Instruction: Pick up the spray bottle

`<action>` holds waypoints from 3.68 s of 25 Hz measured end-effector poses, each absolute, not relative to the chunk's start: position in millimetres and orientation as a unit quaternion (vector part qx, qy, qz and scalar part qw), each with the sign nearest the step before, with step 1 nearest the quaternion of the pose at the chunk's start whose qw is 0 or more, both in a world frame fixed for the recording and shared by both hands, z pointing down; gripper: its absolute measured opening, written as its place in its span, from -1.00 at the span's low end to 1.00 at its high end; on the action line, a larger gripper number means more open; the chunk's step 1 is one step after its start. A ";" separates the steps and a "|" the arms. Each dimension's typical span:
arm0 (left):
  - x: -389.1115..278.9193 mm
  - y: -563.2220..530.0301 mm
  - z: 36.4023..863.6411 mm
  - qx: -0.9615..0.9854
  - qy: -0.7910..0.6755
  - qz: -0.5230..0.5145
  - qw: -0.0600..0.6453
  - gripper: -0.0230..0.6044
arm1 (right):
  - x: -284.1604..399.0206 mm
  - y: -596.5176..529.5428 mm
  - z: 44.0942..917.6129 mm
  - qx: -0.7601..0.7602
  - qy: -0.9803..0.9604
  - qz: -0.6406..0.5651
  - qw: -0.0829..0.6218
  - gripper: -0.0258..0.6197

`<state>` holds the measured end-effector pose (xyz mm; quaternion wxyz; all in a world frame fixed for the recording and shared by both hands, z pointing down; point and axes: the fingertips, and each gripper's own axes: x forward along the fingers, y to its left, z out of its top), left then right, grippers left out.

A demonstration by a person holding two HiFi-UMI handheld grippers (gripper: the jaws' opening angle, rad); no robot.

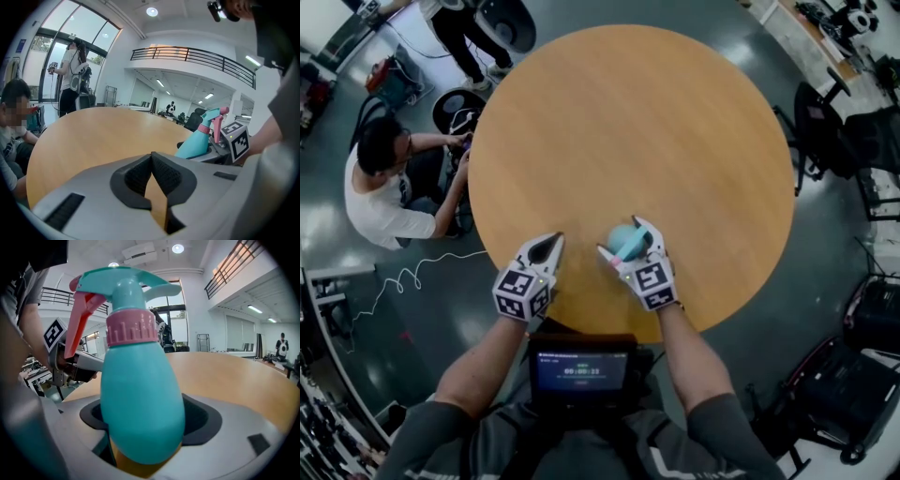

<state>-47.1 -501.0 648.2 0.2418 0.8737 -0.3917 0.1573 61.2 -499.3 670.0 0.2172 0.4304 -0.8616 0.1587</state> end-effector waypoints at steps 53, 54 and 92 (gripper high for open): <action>200.2 -422.8 387.9 0.988 -0.062 0.035 0.139 -0.94 | 313.9 -320.5 363.9 0.766 -0.636 0.078 0.043 0.41; 213.6 -417.8 389.9 0.988 -0.052 0.037 0.138 -0.94 | 326.6 -311.3 365.2 0.775 -0.626 0.076 0.042 0.41; 377.2 -235.4 362.3 0.985 0.134 0.049 0.092 -0.94 | 449.1 -90.0 354.8 0.891 -0.449 0.070 0.025 0.41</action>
